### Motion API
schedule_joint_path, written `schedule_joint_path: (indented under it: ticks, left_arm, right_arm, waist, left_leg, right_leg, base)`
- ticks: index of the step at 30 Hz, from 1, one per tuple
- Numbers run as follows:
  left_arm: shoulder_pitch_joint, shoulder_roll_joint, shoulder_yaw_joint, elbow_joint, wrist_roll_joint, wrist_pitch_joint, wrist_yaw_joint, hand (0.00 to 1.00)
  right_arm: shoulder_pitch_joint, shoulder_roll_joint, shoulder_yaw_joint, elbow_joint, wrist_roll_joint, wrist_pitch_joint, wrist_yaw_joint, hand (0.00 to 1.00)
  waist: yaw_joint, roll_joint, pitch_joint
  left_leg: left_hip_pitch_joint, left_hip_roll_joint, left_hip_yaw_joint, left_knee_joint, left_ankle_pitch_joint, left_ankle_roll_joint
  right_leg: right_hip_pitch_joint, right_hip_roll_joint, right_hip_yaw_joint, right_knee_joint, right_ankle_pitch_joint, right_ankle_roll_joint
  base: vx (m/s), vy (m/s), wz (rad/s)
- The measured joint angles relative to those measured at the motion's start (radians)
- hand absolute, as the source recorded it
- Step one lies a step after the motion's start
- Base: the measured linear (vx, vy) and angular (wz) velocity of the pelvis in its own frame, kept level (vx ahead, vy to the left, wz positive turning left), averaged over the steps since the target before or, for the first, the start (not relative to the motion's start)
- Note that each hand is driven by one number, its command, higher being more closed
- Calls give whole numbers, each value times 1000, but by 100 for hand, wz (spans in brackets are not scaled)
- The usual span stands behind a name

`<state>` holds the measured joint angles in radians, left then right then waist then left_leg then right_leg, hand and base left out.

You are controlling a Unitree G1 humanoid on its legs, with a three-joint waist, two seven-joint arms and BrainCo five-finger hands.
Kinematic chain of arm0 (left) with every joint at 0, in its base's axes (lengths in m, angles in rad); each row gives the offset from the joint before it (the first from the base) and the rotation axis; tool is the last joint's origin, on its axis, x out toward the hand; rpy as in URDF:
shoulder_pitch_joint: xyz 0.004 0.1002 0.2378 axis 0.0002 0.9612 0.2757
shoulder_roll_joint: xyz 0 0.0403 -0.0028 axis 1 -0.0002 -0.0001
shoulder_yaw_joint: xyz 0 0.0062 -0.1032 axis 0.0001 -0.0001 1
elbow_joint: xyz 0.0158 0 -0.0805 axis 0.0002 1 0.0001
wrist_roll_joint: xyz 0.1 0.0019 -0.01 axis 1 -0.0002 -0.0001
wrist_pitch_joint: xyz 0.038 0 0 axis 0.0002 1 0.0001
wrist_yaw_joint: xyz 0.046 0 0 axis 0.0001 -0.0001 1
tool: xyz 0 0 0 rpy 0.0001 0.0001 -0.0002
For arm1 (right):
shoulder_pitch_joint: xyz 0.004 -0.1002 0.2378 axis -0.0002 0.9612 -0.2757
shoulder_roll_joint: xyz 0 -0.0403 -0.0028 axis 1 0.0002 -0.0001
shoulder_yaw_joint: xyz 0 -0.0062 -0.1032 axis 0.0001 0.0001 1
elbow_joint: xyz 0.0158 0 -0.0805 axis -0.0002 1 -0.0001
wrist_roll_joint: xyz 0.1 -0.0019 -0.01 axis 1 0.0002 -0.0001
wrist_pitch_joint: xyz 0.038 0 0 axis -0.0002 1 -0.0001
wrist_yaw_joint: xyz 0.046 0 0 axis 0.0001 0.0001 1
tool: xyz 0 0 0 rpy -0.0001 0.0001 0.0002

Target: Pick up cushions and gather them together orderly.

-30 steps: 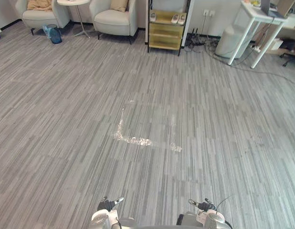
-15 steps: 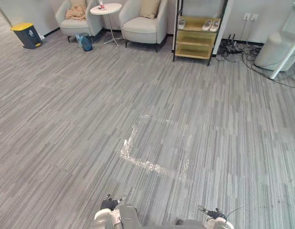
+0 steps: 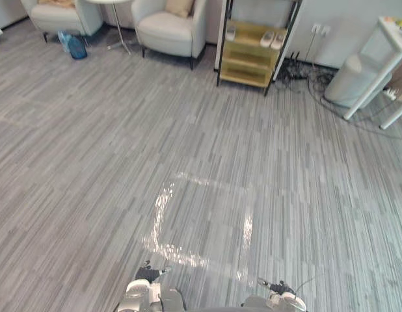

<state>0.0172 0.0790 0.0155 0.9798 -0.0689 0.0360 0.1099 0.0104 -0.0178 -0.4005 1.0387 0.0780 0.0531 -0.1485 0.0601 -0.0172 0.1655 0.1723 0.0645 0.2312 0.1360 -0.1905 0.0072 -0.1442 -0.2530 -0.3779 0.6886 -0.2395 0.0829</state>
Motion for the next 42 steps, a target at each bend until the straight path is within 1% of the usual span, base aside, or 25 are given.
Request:
schedule_joint_path:
  ticks: [1, 3, 4, 5, 6, 8, 10, 12, 14, 16, 18, 19, 20, 21, 24, 25, 27, 28, 29, 31, 33, 36, 37, 40, 42]
  left_arm:
    - [-5, -1, -5, 6, 1, 0, 0, 0]
    - [-9, -4, -4, 8, 9, 0, -2, 0]
    - [-7, -5, -4, 10, 11, 0, -4, 0]
    - [-6, -2, 5, 7, 20, -2, -6, 0]
    - [-5, -21, 6, 18, 30, -2, -6, 0]
    - [6, -45, 8, 20, 31, -1, -8, 0]
    - [6, -42, 10, 16, 36, -1, -12, 0]
    - [7, -53, 44, -12, 37, -1, -17, 0]
    - [11, -49, 43, -34, 35, -3, -22, 0]
    - [9, -42, 43, -47, 26, -5, -22, 0]
    - [7, -45, 43, -59, 26, -7, -22, 0]
    - [7, -45, 43, -59, 27, -7, -20, 0]
    - [9, -46, 44, -59, 27, -7, -19, 0]
    - [8, -34, 47, -56, 26, -9, -14, 0]
    - [-8, -14, 47, -43, 27, -4, -13, 0]
    - [-8, -11, 49, -35, 27, -3, -12, 0]
    - [-7, -14, 47, -18, 25, -2, -12, 0]
    - [-4, -14, 41, -12, 25, 0, -13, 0]
    - [-1, -12, 34, -5, 25, 0, -13, 0]
    - [2, -11, 29, 3, 24, 0, -11, 0]
    - [2, -10, 25, 4, 24, -1, -6, 0]
    - [12, -9, 27, 4, 23, -1, -5, 0]
    - [13, -6, 27, 8, 23, -1, -5, 0]
    - [16, -38, 28, 23, 25, -1, -7, 0]
    - [16, -39, 29, 9, 24, -4, -10, 0]
  right_arm:
    - [3, -1, -1, 0, 0, 0, 0, 0]
    - [8, -1, -20, -3, 3, -5, 3, 0]
    - [10, -2, -29, -1, 3, -4, 2, 0]
    - [18, -2, -30, -1, 3, -4, 2, 0]
    - [10, -24, -47, -1, 1, -5, 2, 0]
    - [-3, -30, -61, -3, 1, -6, 2, 0]
    - [3, -17, -71, -2, 5, -6, 5, 0]
    - [5, -19, -32, -6, 3, -5, 9, 0]
    - [-1, -21, -18, -5, 4, -5, 8, 0]
    - [0, -17, -24, -2, 4, -5, 1, 0]
    - [-1, -18, -30, -6, 5, -4, -10, 0]
    - [1, -22, -30, -7, 5, -5, -10, 0]
    - [2, -24, -30, -7, 5, -5, -9, 0]
    - [5, -10, -27, 1, 3, -3, -8, 0]
    - [14, 18, -27, 0, 2, 1, -7, 0]
    - [7, 17, -27, -3, 2, 0, -6, 0]
    - [-17, 5, -17, -2, -1, -4, -5, 0]
    - [-23, 3, 4, -2, -1, -5, 0, 0]
    - [-24, 7, 13, -1, -2, -4, 5, 0]
    - [-15, 0, 17, 1, -9, -4, 12, 0]
    - [-13, -2, 24, 1, -38, -4, 13, 0]
    - [-7, -3, 21, 9, -38, -4, 14, 0]
    - [2, -12, 19, 17, -37, -4, 15, 0]
    - [-2, -43, -15, 39, -37, -4, 19, 0]
    - [7, -43, -30, 42, -36, -5, 18, 0]
  waist:
    - [-5, 1, 1]
    - [-12, 1, 2]
    - [-13, -6, 5]
    - [-15, -26, 11]
    - [-9, 27, 14]
    - [-6, 52, 15]
    - [-6, 54, 16]
    - [1, 72, 24]
    - [4, 75, 34]
    - [9, 65, 37]
    - [16, 60, 40]
    - [18, 60, 39]
    - [25, 65, 37]
    - [50, 43, 24]
    - [46, -14, 8]
    - [49, -16, 6]
    - [56, -2, 13]
    - [51, 8, 15]
    - [50, 14, 17]
    - [43, 20, 18]
    - [35, 20, 13]
    - [23, 1, 5]
    - [19, 4, 2]
    - [10, 69, -6]
    - [10, 70, 1]
  left_leg:
    - [7, 1, -13, -3, 0, 0]
    - [30, 0, -45, -21, -2, -3]
    - [50, -4, -61, -23, -12, -19]
    - [79, -13, -88, -24, -39, -57]
    - [107, 24, -102, -27, -51, -69]
    - [104, 46, -105, 28, -50, -70]
    - [25, 78, -115, 256, -49, -74]
    - [-160, 155, -161, 671, 33, -166]
    - [-282, 190, -156, 847, -14, -125]
    - [-337, 182, -123, 773, -50, -106]
    - [-373, 129, -110, 499, -54, -84]
    - [-370, 98, -126, 382, -40, -84]
    - [-360, 61, -182, 232, 35, -98]
    - [-317, 28, -188, 187, 90, -91]
    - [-305, -11, -140, 207, 50, -49]
    - [-292, -18, -124, 215, 35, -34]
    - [-216, -16, -71, 175, 10, -20]
    - [-165, -15, -45, 138, 5, -14]
    - [-116, -20, -29, 106, 3, -10]
    - [-46, -26, -17, 57, 2, -9]
    - [-27, -21, -23, 29, 3, -9]
    - [-21, -37, -45, 29, -4, -20]
    - [-26, -47, -74, 43, -18, -41]
    - [-60, 8, -141, 144, -54, -77]
    - [-140, 41, -165, 358, -57, -90]
  right_leg:
    - [-19, 11, -22, -75, 4, -3]
    - [-56, 53, -31, -306, 89, -25]
    - [-61, 74, -14, -421, 171, -31]
    - [-50, 86, 32, -470, 312, -83]
    - [-35, 114, 17, -435, 269, -96]
    - [-35, 128, 15, -387, 185, -95]
    - [5, 144, 3, -384, 140, -103]
    - [84, 194, 2, -425, 109, -123]
    - [170, 220, 5, -462, 92, -138]
    - [217, 218, 12, -501, 93, -131]
    - [259, 205, 43, -531, 78, -103]
    - [266, 198, 58, -534, 70, -91]
    - [273, 196, 77, -535, 60, -74]
    - [277, 184, 141, -542, 58, -47]
    - [286, 132, 177, -546, 54, -24]
    - [285, 121, 193, -521, 54, -24]
    - [208, 97, 241, -320, 54, 4]
    - [131, 72, 249, -146, 73, 75]
    - [81, 38, 229, -16, 86, 112]
    - [44, -10, 144, 55, 56, 62]
    - [23, -14, 77, -31, 43, 41]
    - [7, 34, 121, -300, 161, -2]
    - [20, 44, 148, -331, 139, -13]
    - [81, 108, 131, -412, 127, -27]
    - [140, 127, 106, -443, 99, -42]
  base:
    - [398, -81, 72]
    - [371, -129, 66]
    - [429, -216, 80]
    - [509, -261, 67]
    - [411, -192, 35]
    - [396, -195, 4]
    - [295, -205, 11]
    - [357, -132, -8]
    - [403, -47, -19]
    - [309, 10, -24]
    - [310, 129, -36]
    - [265, 157, -37]
    - [351, 209, -70]
    - [357, 174, -57]
    - [410, 161, -28]
    - [352, 163, -60]
    - [274, 176, -74]
    - [191, 163, -62]
    - [186, 122, -40]
    - [206, 72, -13]
    - [170, -20, 10]
    - [170, -131, 11]
    - [179, -178, 0]
    - [158, -181, 3]
    - [79, -142, 23]
